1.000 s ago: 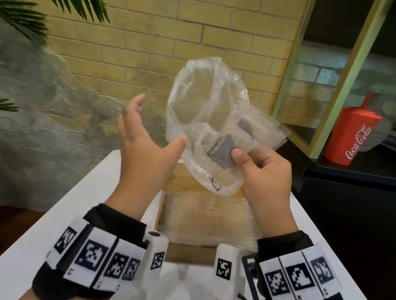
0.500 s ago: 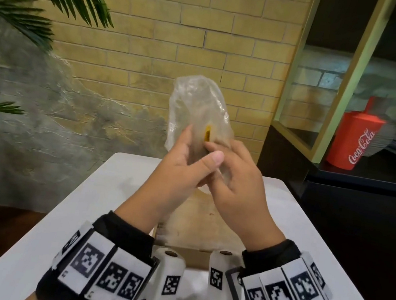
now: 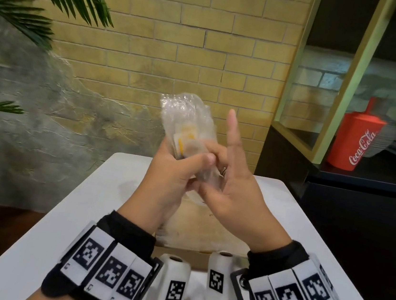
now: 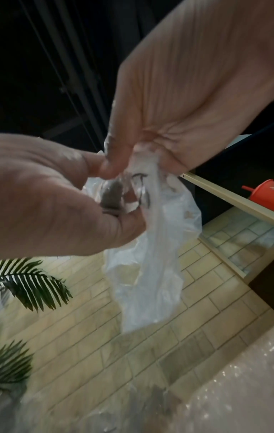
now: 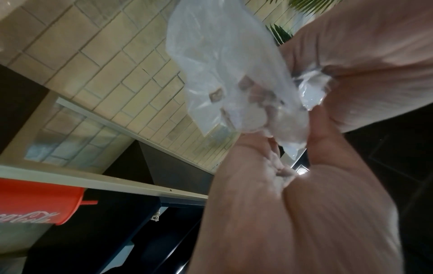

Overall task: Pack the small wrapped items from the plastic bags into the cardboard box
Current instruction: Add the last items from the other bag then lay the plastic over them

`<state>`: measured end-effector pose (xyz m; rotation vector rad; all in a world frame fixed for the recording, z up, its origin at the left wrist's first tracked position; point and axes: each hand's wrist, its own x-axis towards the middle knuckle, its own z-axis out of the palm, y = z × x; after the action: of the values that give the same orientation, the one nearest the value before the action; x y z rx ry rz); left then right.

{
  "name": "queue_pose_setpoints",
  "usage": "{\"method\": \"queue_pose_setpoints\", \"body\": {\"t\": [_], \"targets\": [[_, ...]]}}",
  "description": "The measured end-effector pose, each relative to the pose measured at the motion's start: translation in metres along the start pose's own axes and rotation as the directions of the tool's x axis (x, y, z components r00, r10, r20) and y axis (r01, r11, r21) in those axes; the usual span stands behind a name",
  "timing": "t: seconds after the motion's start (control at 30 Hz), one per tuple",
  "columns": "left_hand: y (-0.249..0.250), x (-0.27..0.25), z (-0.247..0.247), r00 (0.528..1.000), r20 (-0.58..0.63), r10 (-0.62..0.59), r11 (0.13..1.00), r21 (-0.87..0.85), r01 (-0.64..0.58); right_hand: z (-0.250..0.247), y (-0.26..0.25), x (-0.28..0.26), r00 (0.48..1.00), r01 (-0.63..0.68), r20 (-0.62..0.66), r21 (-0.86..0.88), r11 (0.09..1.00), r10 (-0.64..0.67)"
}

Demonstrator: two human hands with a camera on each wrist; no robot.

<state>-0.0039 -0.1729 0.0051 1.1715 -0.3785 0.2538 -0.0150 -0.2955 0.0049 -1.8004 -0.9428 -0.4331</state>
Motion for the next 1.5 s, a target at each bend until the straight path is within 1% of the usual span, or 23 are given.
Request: {"method": "queue_pose_setpoints", "body": {"t": [0.1, 0.2, 0.3, 0.37, 0.47, 0.57, 0.63, 0.7, 0.77, 0.8, 0.83, 0.9, 0.93, 1.0, 1.1, 1.13, 1.2, 1.23, 1.33, 1.4, 1.43, 1.47, 1.5], "targets": [[0.003, 0.001, -0.003, 0.994, -0.107, -0.024, 0.999, -0.051, 0.019, -0.009, -0.003, 0.0, 0.998, -0.043, -0.037, -0.004, 0.999, 0.043], [0.006, 0.004, -0.007, 0.983, -0.171, -0.061, 0.993, -0.109, 0.042, -0.019, 0.0, 0.0, 0.995, -0.075, -0.08, -0.104, 0.992, 0.066], [0.009, 0.006, -0.009, 0.975, -0.203, -0.091, 0.987, -0.15, 0.061, -0.03, 0.005, 0.002, 0.974, -0.118, -0.217, -0.261, 0.958, 0.061], [0.011, 0.008, -0.012, 0.972, -0.214, -0.1, 0.983, -0.17, 0.064, -0.043, 0.011, 0.002, 0.942, -0.186, -0.329, -0.362, 0.913, 0.062], [0.011, 0.009, -0.016, 0.967, -0.236, -0.093, 0.982, -0.182, 0.05, -0.068, 0.019, -0.002, 0.872, -0.36, -0.47, -0.428, 0.829, 0.136], [0.01, 0.011, -0.017, 0.961, -0.263, -0.086, 0.986, -0.159, 0.045, -0.093, 0.032, -0.013, 0.815, -0.507, -0.514, -0.408, 0.759, 0.268], [0.009, 0.011, -0.017, 0.96, -0.264, -0.096, 0.989, -0.136, 0.062, -0.104, 0.042, -0.022, 0.78, -0.573, -0.52, -0.37, 0.731, 0.348], [0.008, 0.01, -0.015, 0.96, -0.258, -0.104, 0.991, -0.111, 0.078, -0.111, 0.051, -0.029, 0.757, -0.601, -0.511, -0.3, 0.741, 0.407], [0.007, 0.009, -0.014, 0.962, -0.251, -0.11, 0.991, -0.1, 0.087, -0.116, 0.056, -0.032, 0.748, -0.619, -0.456, -0.22, 0.754, 0.482], [0.007, 0.009, -0.014, 0.962, -0.247, -0.114, 0.991, -0.097, 0.093, -0.119, 0.06, -0.033, 0.741, -0.641, -0.428, -0.223, 0.734, 0.517], [0.006, 0.009, -0.013, 0.962, -0.245, -0.118, 0.991, -0.092, 0.098, -0.121, 0.063, -0.035, 0.732, -0.672, -0.393, -0.277, 0.687, 0.557], [0.005, 0.008, -0.013, 0.963, -0.241, -0.124, 0.991, -0.082, 0.107, -0.128, 0.07, -0.039, 0.693, -0.711, -0.37, -0.494, 0.5, 0.619], [0.005, 0.008, -0.013, 0.963, -0.239, -0.125, 0.991, -0.074, 0.11, -0.131, 0.073, -0.042, 0.674, -0.71, -0.374, -0.568, 0.417, 0.637], [0.004, 0.007, -0.013, 0.964, -0.233, -0.126, 0.992, -0.055, 0.116, -0.139, 0.08, -0.05, 0.606, -0.756, -0.405, -0.562, 0.336, 0.685], [0.004, 0.006, -0.013, 0.965, -0.224, -0.135, 0.991, -0.039, 0.129, -0.145, 0.089, -0.057, 0.447, -0.835, -0.42, -0.513, 0.2, 0.79], [0.003, 0.006, -0.013, 0.963, -0.227, -0.142, 0.99, -0.044, 0.136, -0.145, 0.091, -0.059, 0.407, -0.848, -0.414, -0.503, 0.169, 0.814], [0.001, 0.007, -0.013, 0.958, -0.235, -0.161, 0.987, -0.061, 0.15, -0.143, 0.094, -0.059, 0.36, -0.865, -0.411, -0.484, 0.135, 0.837], [0.001, 0.007, -0.013, 0.956, -0.239, -0.17, 0.985, -0.066, 0.159, -0.142, 0.094, -0.058, 0.345, -0.869, -0.411, -0.479, 0.122, 0.843], [0.0, 0.007, -0.012, 0.952, -0.239, -0.189, 0.982, -0.066, 0.178, -0.138, 0.095, -0.057, 0.337, -0.86, -0.38, -0.496, 0.118, 0.861], [0.0, 0.006, -0.011, 0.955, -0.228, -0.188, 0.982, -0.059, 0.179, -0.133, 0.092, -0.058, 0.319, -0.874, -0.304, -0.461, 0.155, 0.898], [0.0, 0.005, -0.01, 0.957, -0.219, -0.188, 0.982, -0.054, 0.181, -0.13, 0.09, -0.058, 0.319, -0.883, -0.271, -0.434, 0.181, 0.908], [-0.001, 0.005, -0.009, 0.96, -0.21, -0.187, 0.982, -0.046, 0.181, -0.128, 0.089, -0.057, 0.339, -0.879, -0.259, -0.429, 0.207, 0.904], [-0.001, 0.004, -0.008, 0.961, -0.202, -0.188, 0.982, -0.038, 0.184, -0.128, 0.088, -0.056, 0.371, -0.862, -0.271, -0.456, 0.221, 0.888]]}}
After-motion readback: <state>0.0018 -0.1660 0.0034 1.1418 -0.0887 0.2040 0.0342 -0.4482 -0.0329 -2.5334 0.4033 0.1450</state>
